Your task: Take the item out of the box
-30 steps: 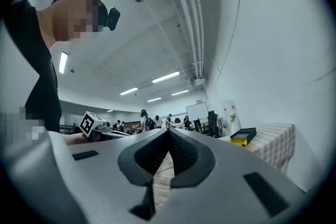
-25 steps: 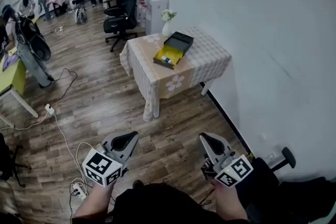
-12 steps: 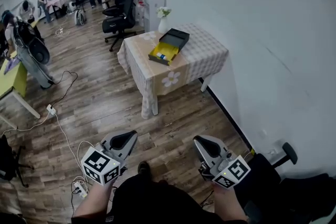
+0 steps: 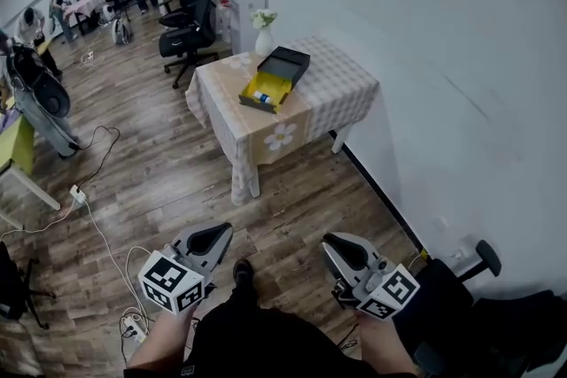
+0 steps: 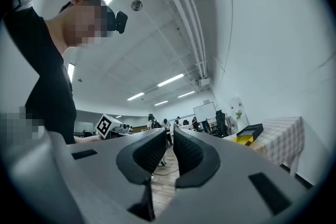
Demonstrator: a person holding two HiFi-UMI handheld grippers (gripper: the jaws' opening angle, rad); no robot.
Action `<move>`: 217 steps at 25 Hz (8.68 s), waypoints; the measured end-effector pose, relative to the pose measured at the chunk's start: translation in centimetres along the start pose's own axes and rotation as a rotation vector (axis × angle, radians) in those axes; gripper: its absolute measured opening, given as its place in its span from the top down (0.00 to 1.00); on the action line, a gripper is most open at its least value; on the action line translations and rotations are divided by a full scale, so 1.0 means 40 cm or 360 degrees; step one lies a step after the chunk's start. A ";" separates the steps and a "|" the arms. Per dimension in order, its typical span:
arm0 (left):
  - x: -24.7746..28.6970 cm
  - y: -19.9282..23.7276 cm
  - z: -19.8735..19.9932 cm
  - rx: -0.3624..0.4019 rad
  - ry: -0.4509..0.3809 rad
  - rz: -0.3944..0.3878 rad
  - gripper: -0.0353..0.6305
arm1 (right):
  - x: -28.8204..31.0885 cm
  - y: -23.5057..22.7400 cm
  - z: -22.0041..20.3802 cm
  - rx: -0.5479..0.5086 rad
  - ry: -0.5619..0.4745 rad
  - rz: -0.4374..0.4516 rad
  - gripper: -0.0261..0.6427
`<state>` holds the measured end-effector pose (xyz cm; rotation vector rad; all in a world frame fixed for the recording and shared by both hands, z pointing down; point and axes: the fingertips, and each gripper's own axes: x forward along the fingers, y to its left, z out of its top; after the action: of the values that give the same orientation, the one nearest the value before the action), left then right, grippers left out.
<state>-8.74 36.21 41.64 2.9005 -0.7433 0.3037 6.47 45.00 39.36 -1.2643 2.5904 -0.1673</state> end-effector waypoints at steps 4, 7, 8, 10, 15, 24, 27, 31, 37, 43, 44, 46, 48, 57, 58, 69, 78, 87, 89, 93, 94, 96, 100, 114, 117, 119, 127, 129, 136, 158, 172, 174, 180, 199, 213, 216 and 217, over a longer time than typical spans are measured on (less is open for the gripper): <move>0.043 0.087 0.006 -0.0030 -0.0011 0.0007 0.93 | 0.064 -0.063 -0.016 0.0036 0.0017 -0.0011 0.90; 0.074 0.175 0.001 -0.0062 0.0000 0.0020 0.93 | 0.139 -0.118 -0.028 0.0054 0.0031 -0.0011 0.90; 0.085 0.207 -0.001 -0.0072 0.0007 0.0022 0.93 | 0.169 -0.136 -0.033 0.0058 0.0042 -0.0008 0.90; 0.110 0.270 0.001 -0.0088 0.0013 0.0021 0.93 | 0.230 -0.173 -0.042 0.0064 0.0068 -0.0004 0.90; 0.162 0.420 0.051 -0.0083 -0.0032 0.0013 0.93 | 0.386 -0.249 -0.029 0.0047 0.0106 0.0007 0.90; 0.203 0.645 0.112 -0.0040 -0.0065 -0.0014 0.93 | 0.613 -0.338 0.010 -0.0027 0.0097 0.0005 0.90; 0.219 0.690 0.119 -0.0019 -0.0070 -0.0026 0.92 | 0.649 -0.357 0.003 -0.0038 0.0102 -0.0002 0.90; 0.235 0.720 0.128 -0.0048 -0.0088 -0.0041 0.92 | 0.669 -0.381 -0.005 -0.0014 0.0120 -0.0019 0.90; 0.310 0.758 0.130 -0.0125 -0.0073 -0.0086 0.93 | 0.699 -0.475 -0.013 0.0048 0.0111 -0.0026 0.90; 0.425 0.846 0.132 -0.0181 -0.0022 -0.0021 0.93 | 0.769 -0.636 -0.012 0.0153 0.0069 0.0036 0.90; 0.453 0.864 0.134 -0.0183 -0.0009 -0.0008 0.93 | 0.783 -0.670 -0.011 0.0160 0.0067 0.0046 0.90; 0.516 0.900 0.143 -0.0186 0.0013 0.0014 0.93 | 0.811 -0.745 -0.013 0.0181 0.0075 0.0061 0.90; 0.578 0.926 0.154 -0.0198 0.0031 0.0024 0.93 | 0.835 -0.819 -0.021 0.0218 0.0101 0.0074 0.90; 0.797 1.050 0.206 -0.0224 0.0076 0.0102 0.93 | 0.943 -1.063 -0.027 0.0291 0.0181 0.0140 0.90; 0.820 1.061 0.210 -0.0220 0.0083 0.0110 0.92 | 0.950 -1.085 -0.025 0.0295 0.0183 0.0150 0.90; 0.904 1.134 0.267 -0.0201 0.0013 0.0226 0.92 | 1.044 -1.202 -0.008 0.0254 0.0217 0.0247 0.90; 0.895 1.244 0.311 -0.0142 -0.0034 0.0210 0.93 | 1.174 -1.221 -0.073 0.0109 0.0449 0.0223 0.90; 0.902 1.317 0.243 -0.0245 0.0000 0.0168 0.93 | 1.267 -1.286 -0.245 -0.0003 0.0863 0.0169 0.89; 0.901 1.326 0.227 -0.0266 0.0013 0.0161 0.92 | 1.274 -1.298 -0.281 -0.0004 0.0964 0.0163 0.84; 0.900 1.352 0.195 -0.0299 0.0028 0.0156 0.92 | 1.294 -1.330 -0.369 -0.0062 0.1179 0.0155 0.79; 0.901 1.358 0.185 -0.0313 0.0031 0.0155 0.93 | 1.299 -1.340 -0.394 -0.0082 0.1224 0.0156 0.79; 0.902 1.364 0.164 -0.0340 0.0041 0.0150 0.93 | 1.307 -1.357 -0.445 -0.0097 0.1296 0.0161 0.76; 0.898 1.370 0.129 -0.0378 0.0064 0.0148 0.93 | 1.303 -1.384 -0.556 -0.0107 0.1494 0.0170 0.73; 0.874 1.388 0.051 -0.0483 0.0096 0.0200 0.93 | 1.284 -1.484 -0.799 -0.0094 0.2015 0.0034 0.71; 0.866 1.386 0.047 -0.0493 0.0098 0.0208 0.93 | 1.280 -1.497 -0.823 -0.0108 0.2075 0.0013 0.71; 0.862 1.386 0.047 -0.0485 0.0103 0.0215 0.93 | 1.280 -1.501 -0.835 -0.0110 0.2099 0.0008 0.71; 0.845 1.398 0.126 -0.0391 0.0039 0.0266 0.93 | 1.296 -1.491 -0.791 -0.0120 0.2046 0.0022 0.74; 0.845 1.392 0.148 -0.0373 0.0025 0.0266 0.92 | 1.303 -1.487 -0.764 -0.0116 0.2001 0.0025 0.75; 0.882 1.361 0.233 -0.0285 -0.0051 0.0219 0.93 | 1.344 -1.500 -0.636 -0.0134 0.1795 -0.0019 0.75; 0.967 1.255 0.367 -0.0075 -0.0067 0.0020 0.93 | 1.387 -1.291 -0.123 0.0027 0.0807 0.0148 0.76; 0.944 1.239 0.422 -0.0037 -0.0136 0.0018 0.93 | 1.253 -1.125 0.237 0.0000 0.0070 0.0422 0.76; 0.941 1.240 0.428 -0.0035 -0.0143 0.0023 0.93 | 1.227 -1.130 0.258 -0.0026 0.0024 0.0390 0.76; 0.930 1.244 0.436 -0.0036 -0.0155 0.0043 0.93 | 1.165 -1.155 0.268 -0.0100 -0.0039 0.0286 0.76; 1.011 1.356 0.451 -0.0029 -0.0212 0.0207 0.93 | 1.226 -1.283 0.182 -0.0238 0.0011 0.0042 0.77; 0.998 1.349 0.434 -0.0015 -0.0166 0.0207 0.92 | 1.237 -1.290 0.160 -0.0205 0.0015 0.0003 0.77; 0.997 1.347 0.427 -0.0023 -0.0162 0.0203 0.93 | 1.239 -1.285 0.152 -0.0196 0.0023 0.0011 0.77; 0.998 1.346 0.425 -0.0025 -0.0161 0.0201 0.93 | 1.240 -1.283 0.150 -0.0194 0.0025 0.0014 0.77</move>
<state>2.02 -32.01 38.31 2.8776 -0.9423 0.1638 17.77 -25.64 35.77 -1.2967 2.6550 -0.0179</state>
